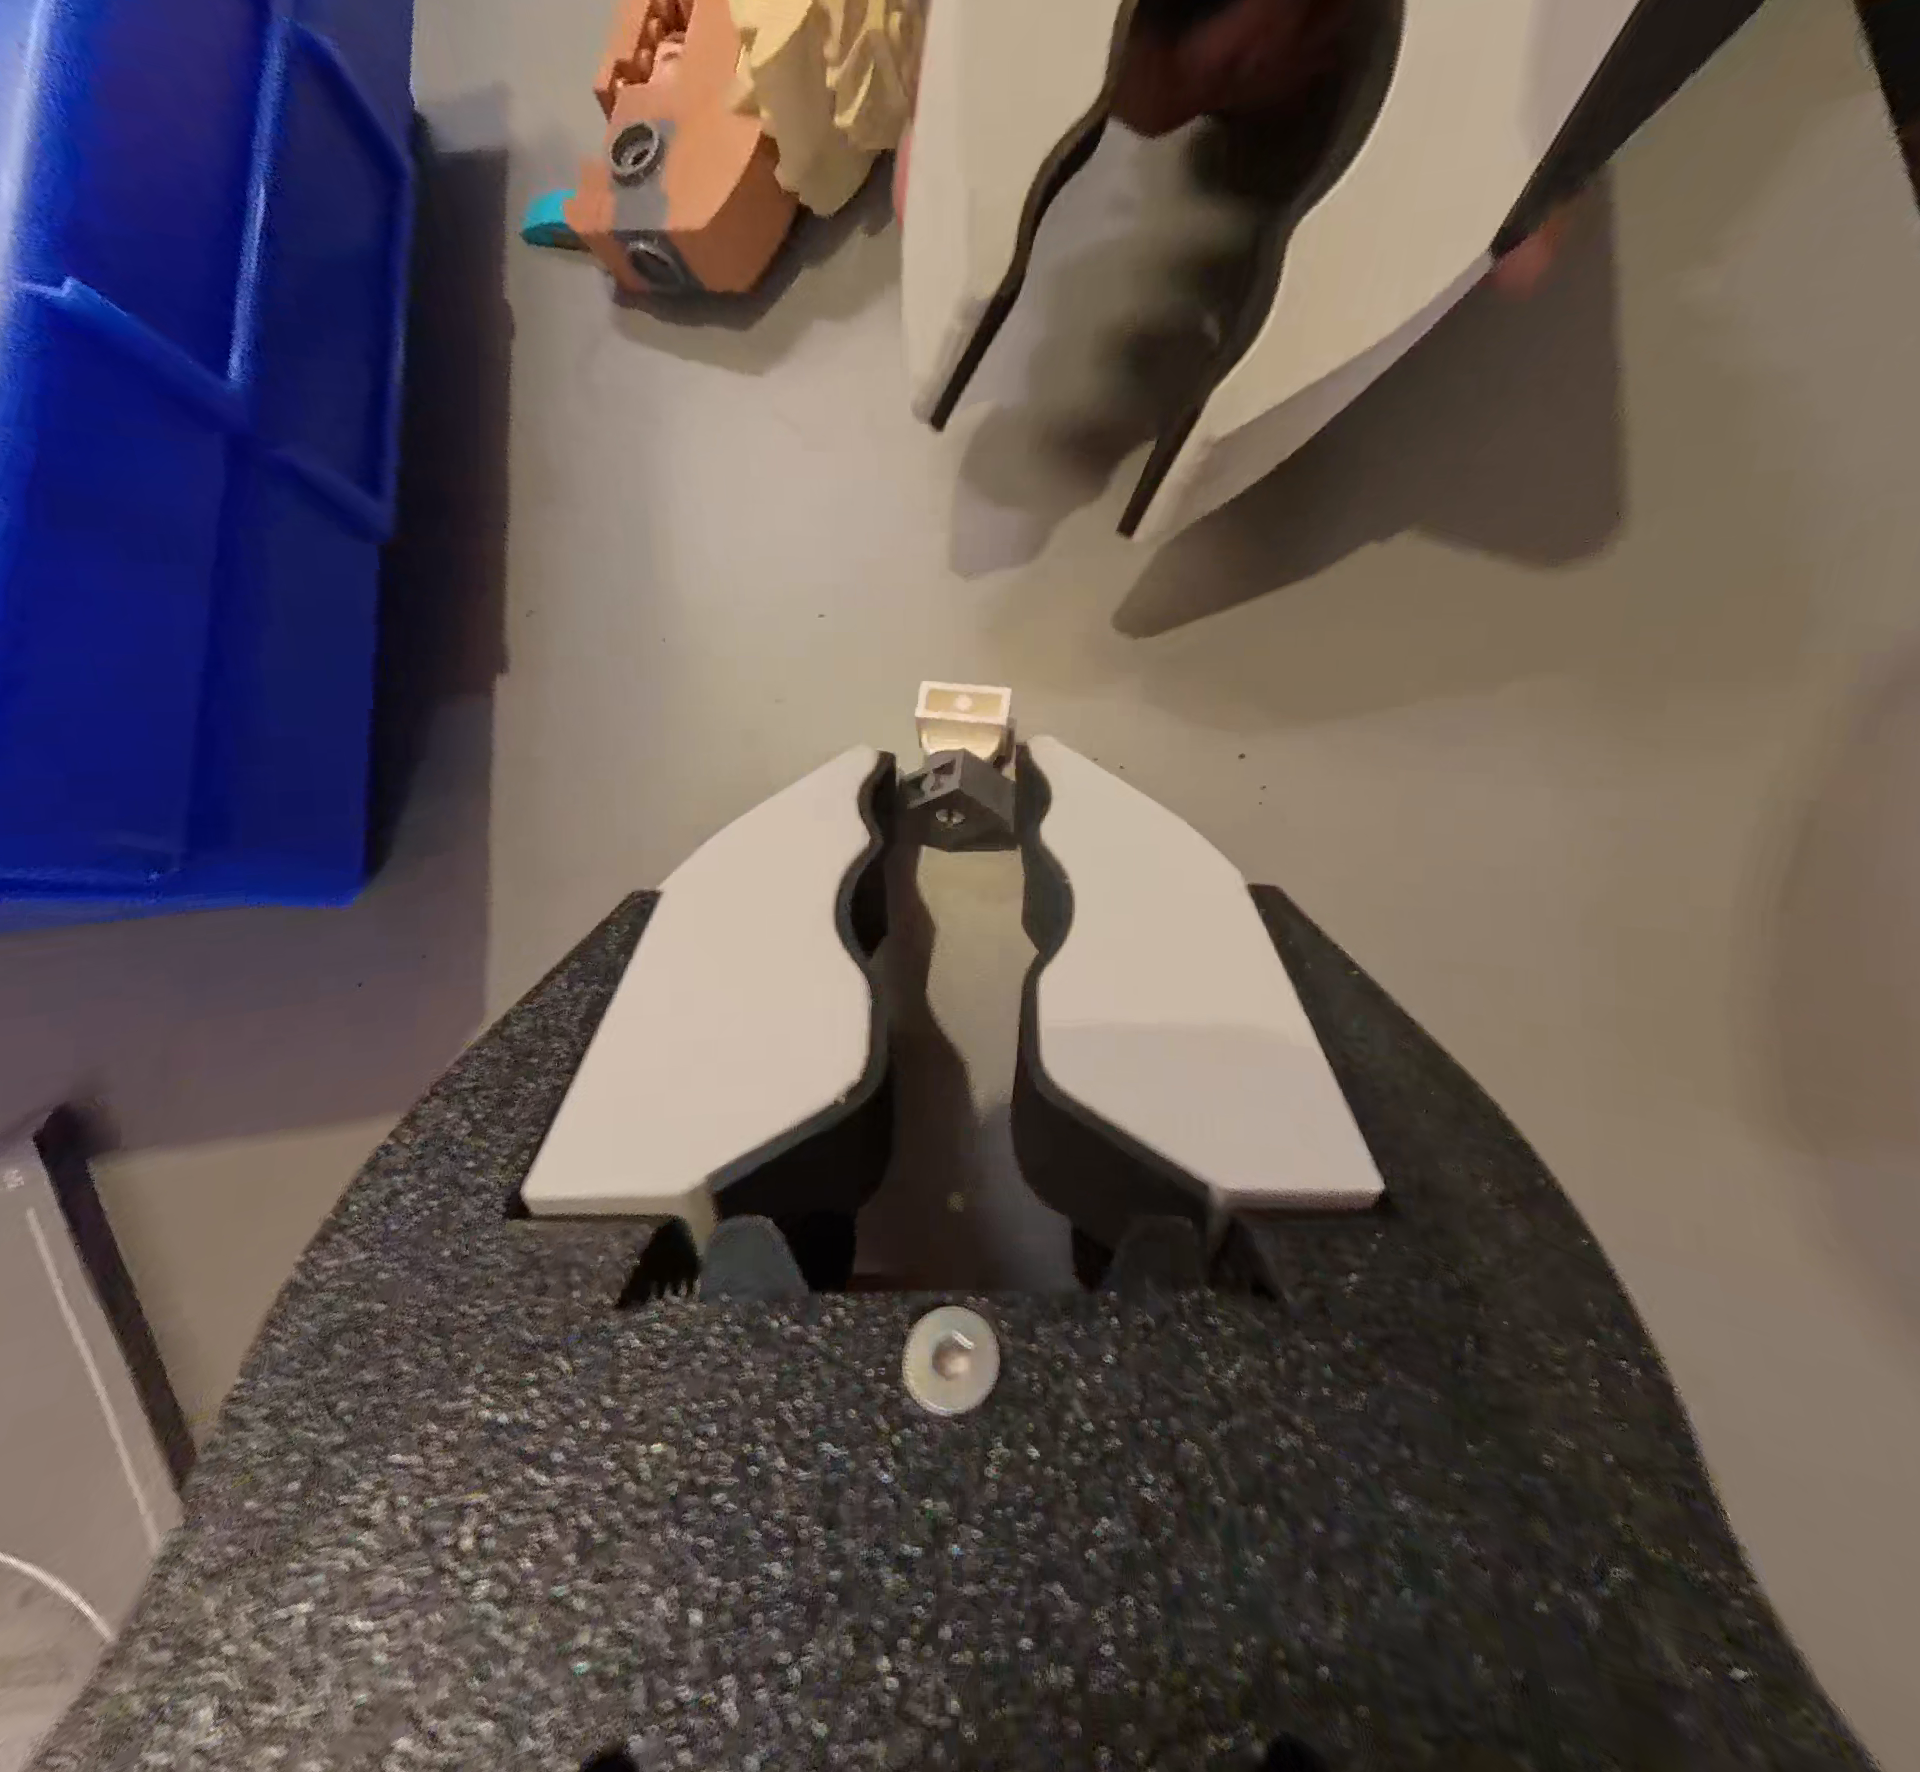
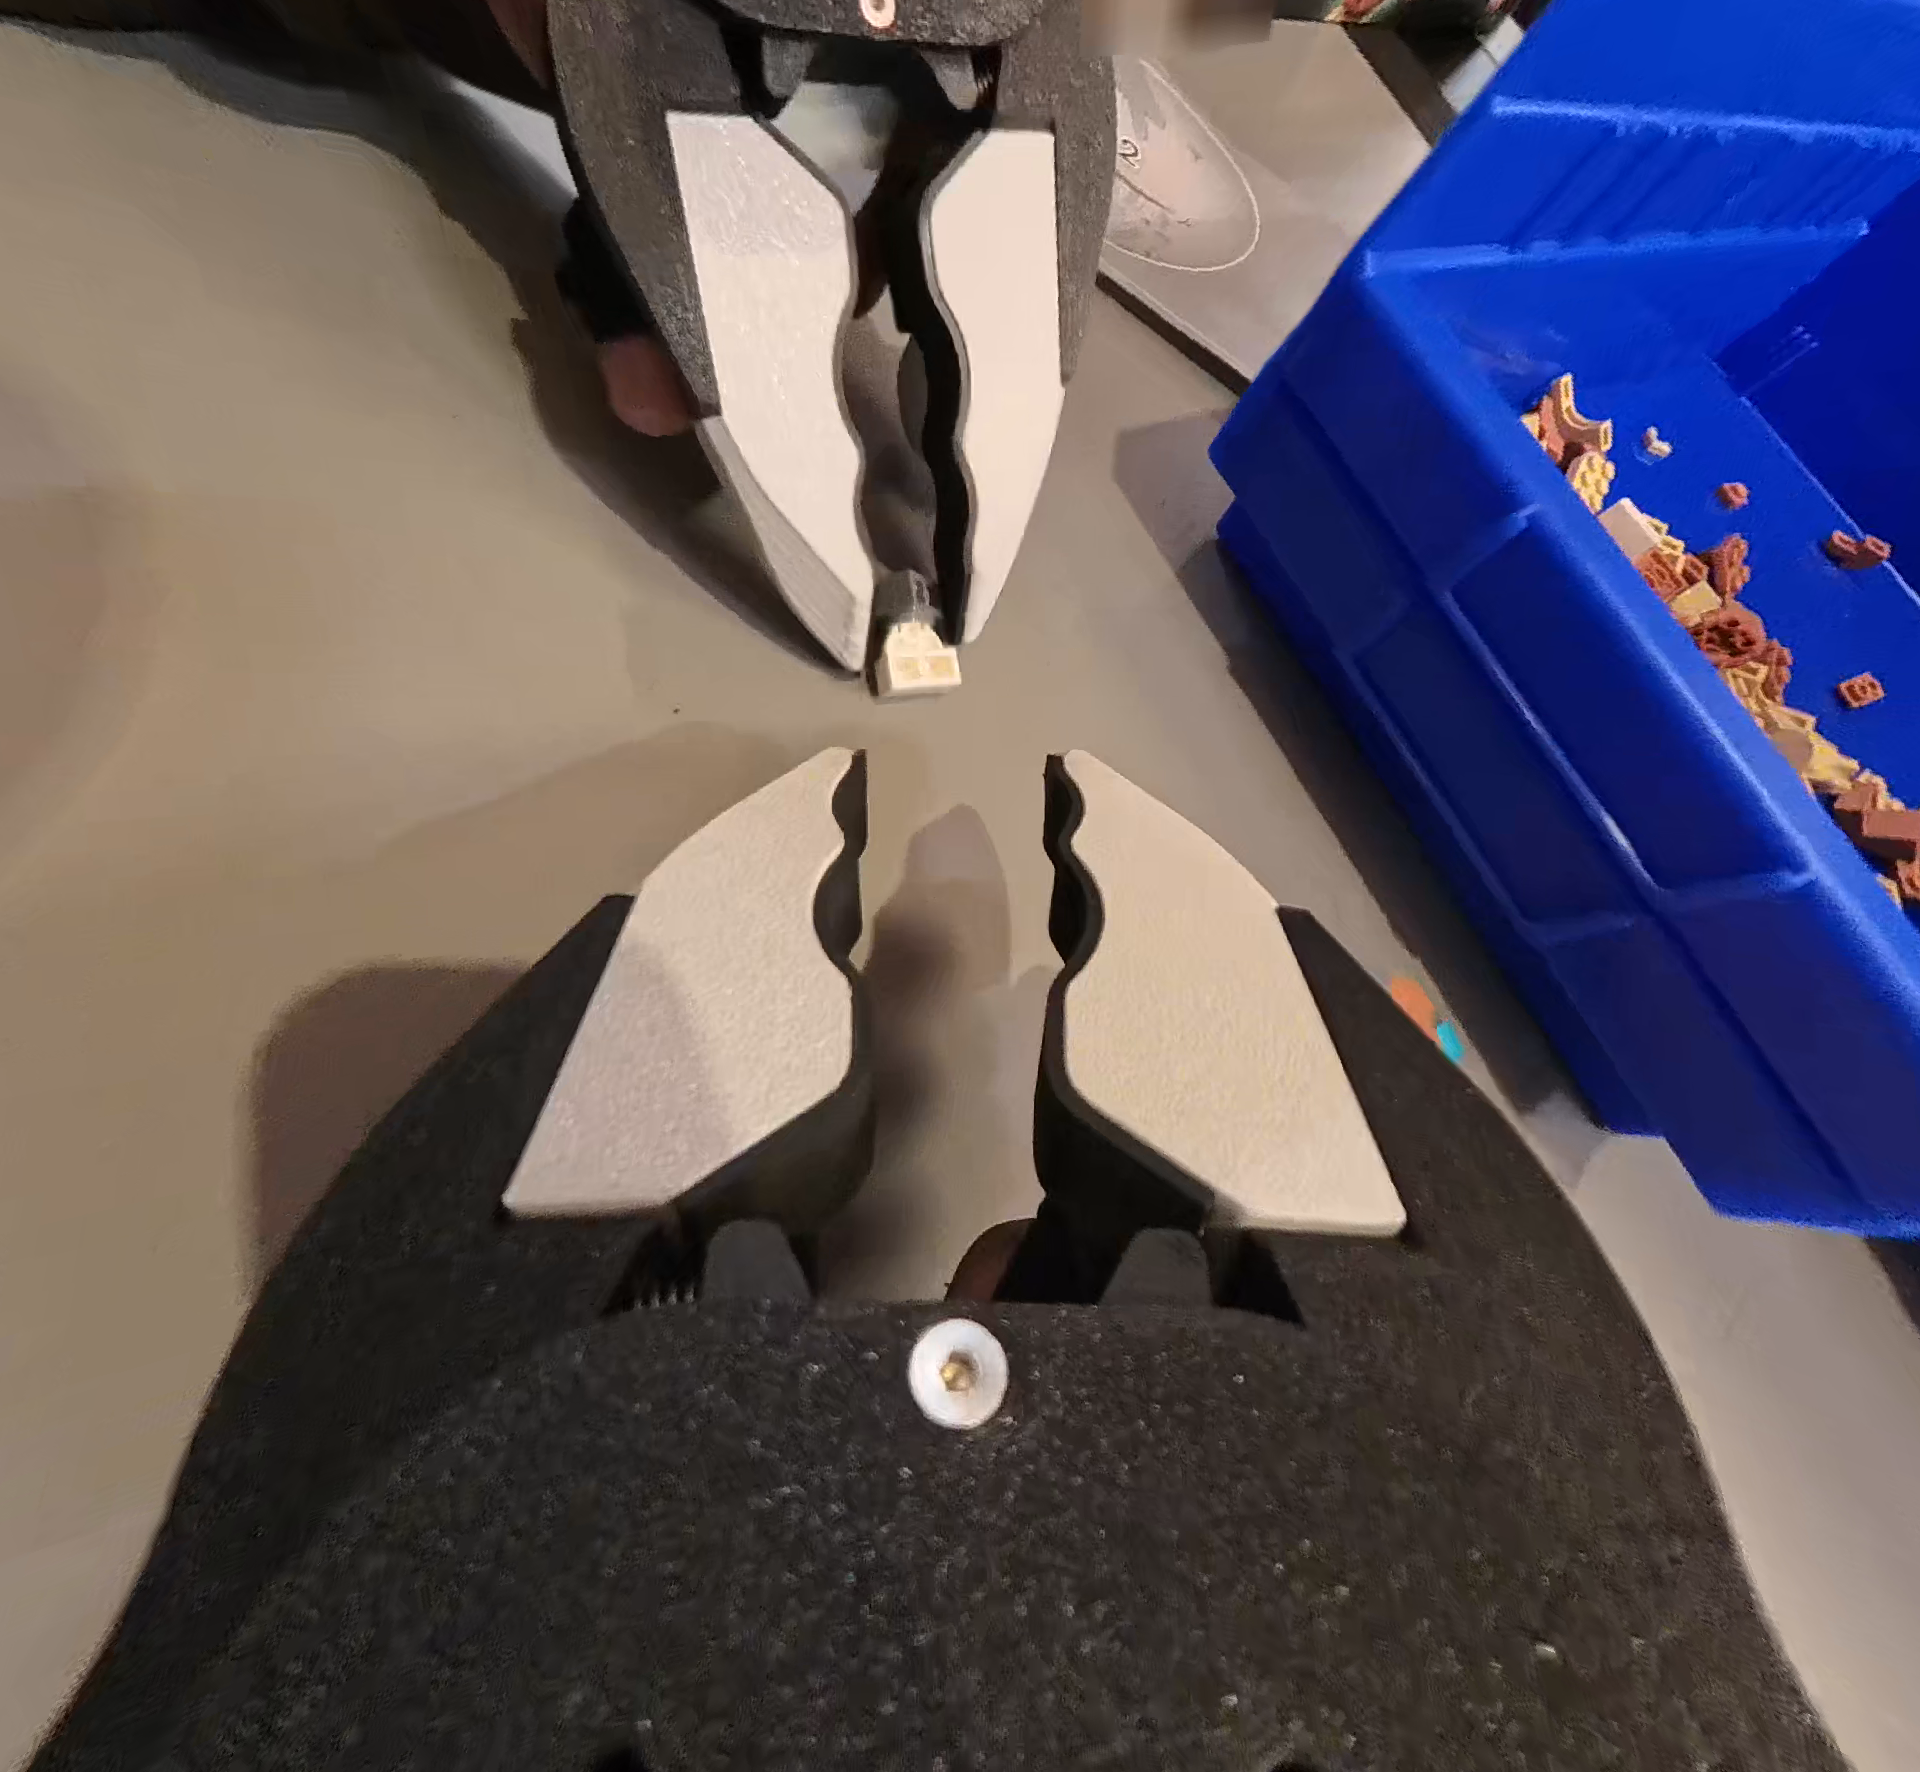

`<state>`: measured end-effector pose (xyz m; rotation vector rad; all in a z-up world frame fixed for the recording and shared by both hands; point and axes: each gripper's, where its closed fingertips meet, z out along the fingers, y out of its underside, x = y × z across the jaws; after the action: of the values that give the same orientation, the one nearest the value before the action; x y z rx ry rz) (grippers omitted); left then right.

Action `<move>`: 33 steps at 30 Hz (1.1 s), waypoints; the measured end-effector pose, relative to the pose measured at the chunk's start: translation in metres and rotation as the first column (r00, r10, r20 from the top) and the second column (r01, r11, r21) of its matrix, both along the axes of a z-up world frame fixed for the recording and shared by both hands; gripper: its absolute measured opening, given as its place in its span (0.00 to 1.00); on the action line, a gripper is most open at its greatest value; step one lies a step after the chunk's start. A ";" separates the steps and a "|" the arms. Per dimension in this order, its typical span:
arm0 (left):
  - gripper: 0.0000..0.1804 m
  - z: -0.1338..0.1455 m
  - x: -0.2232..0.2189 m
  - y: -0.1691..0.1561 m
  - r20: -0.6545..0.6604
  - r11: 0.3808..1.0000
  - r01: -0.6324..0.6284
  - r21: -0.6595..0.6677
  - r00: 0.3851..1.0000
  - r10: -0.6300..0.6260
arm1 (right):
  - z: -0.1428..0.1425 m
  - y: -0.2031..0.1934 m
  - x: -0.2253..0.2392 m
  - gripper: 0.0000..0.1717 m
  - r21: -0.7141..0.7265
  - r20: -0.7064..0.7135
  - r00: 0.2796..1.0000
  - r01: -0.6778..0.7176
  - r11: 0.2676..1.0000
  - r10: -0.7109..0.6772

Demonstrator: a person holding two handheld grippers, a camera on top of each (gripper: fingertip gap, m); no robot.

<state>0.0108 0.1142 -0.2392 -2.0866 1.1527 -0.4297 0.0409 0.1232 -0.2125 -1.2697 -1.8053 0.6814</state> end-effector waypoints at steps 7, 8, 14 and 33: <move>0.12 0.022 -0.006 0.002 0.241 0.994 -0.088 -0.062 0.965 0.100 | 0.007 -0.001 -0.030 0.22 0.204 -0.084 0.993 -0.066 0.977 0.085; 0.12 0.026 -0.006 0.001 0.280 0.993 -0.089 -0.083 0.954 0.109 | 0.008 0.000 -0.033 0.22 0.255 -0.103 0.991 -0.060 0.965 0.089; 0.12 0.033 -0.003 -0.006 0.392 0.980 -0.069 -0.184 0.910 0.137 | 0.007 -0.005 -0.045 0.23 0.583 -0.117 0.979 -0.067 0.810 0.165; 0.11 0.042 0.006 -0.011 0.399 0.998 -0.045 -0.053 0.915 0.062 | 0.015 -0.016 -0.042 0.07 0.658 -0.119 0.959 -0.118 0.744 0.257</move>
<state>0.0164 0.1027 -0.1974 -1.9390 0.8467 -0.8187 -0.0013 0.1071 -0.1974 -0.5315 -1.7811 0.2249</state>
